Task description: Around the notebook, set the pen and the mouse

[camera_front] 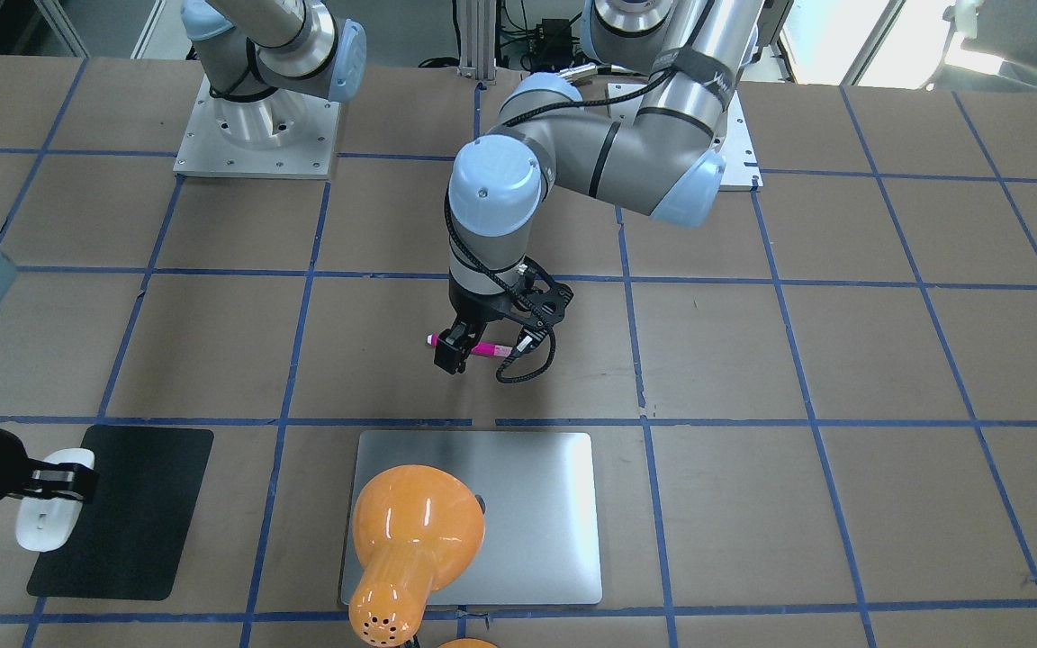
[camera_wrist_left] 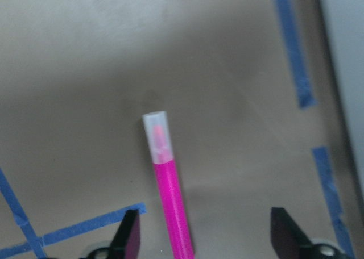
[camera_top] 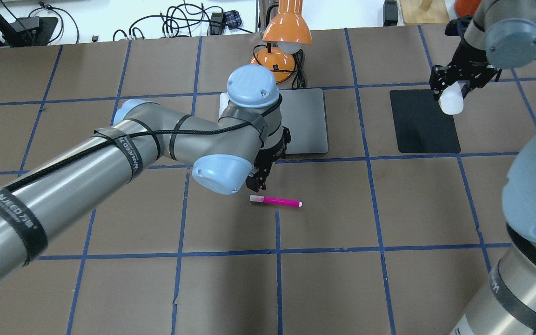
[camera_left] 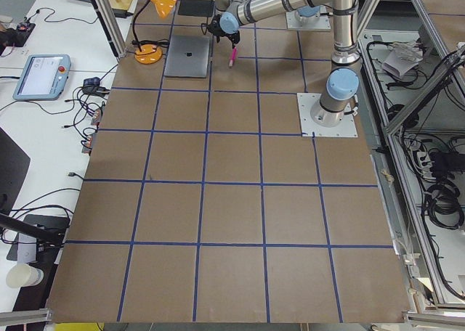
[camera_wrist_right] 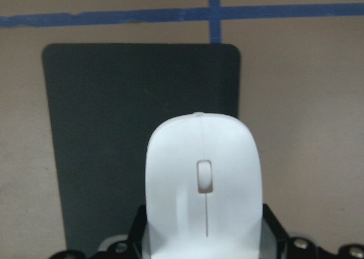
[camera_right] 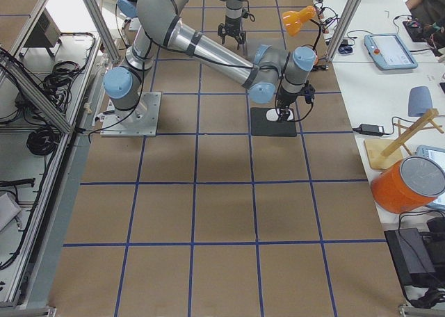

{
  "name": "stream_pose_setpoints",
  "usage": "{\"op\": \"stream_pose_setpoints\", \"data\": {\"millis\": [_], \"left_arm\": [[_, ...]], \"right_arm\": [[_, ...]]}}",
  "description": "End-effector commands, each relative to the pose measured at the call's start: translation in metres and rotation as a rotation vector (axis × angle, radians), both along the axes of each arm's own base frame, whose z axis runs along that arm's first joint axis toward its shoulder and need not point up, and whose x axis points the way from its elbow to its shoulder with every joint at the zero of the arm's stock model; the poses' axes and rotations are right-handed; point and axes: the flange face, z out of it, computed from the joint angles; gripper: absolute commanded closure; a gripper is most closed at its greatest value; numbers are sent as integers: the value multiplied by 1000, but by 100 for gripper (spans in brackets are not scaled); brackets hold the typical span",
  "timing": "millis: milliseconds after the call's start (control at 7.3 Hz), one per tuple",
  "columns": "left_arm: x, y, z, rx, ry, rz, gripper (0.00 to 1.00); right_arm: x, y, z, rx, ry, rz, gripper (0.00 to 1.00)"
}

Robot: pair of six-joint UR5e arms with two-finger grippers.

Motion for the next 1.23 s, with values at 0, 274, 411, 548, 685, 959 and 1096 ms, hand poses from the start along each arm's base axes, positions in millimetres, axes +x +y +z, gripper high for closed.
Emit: {"op": "stream_pose_setpoints", "data": {"millis": [0, 274, 411, 548, 685, 959, 1096], "left_arm": [[70, -10, 106, 6, -22, -419, 0], [154, -2, 159, -19, -13, -672, 0], [185, 3, 175, -37, -15, -768, 0], [214, 7, 183, -62, -17, -840, 0], [233, 3, 194, -91, -29, -841, 0], [233, -12, 199, -90, -33, -861, 0], [232, -12, 201, -83, -30, -856, 0]], "right_arm": [[24, -5, -33, 38, -4, -27, 74], [24, -1, -52, 60, -7, -27, 55], [24, -1, -58, 70, -12, -29, 44], [26, -1, -58, 68, -15, -29, 0], [24, -1, -58, 70, -11, -40, 0], [71, -7, 25, -47, 18, 35, 0], [97, 5, 68, -42, 13, 63, 0]]}}
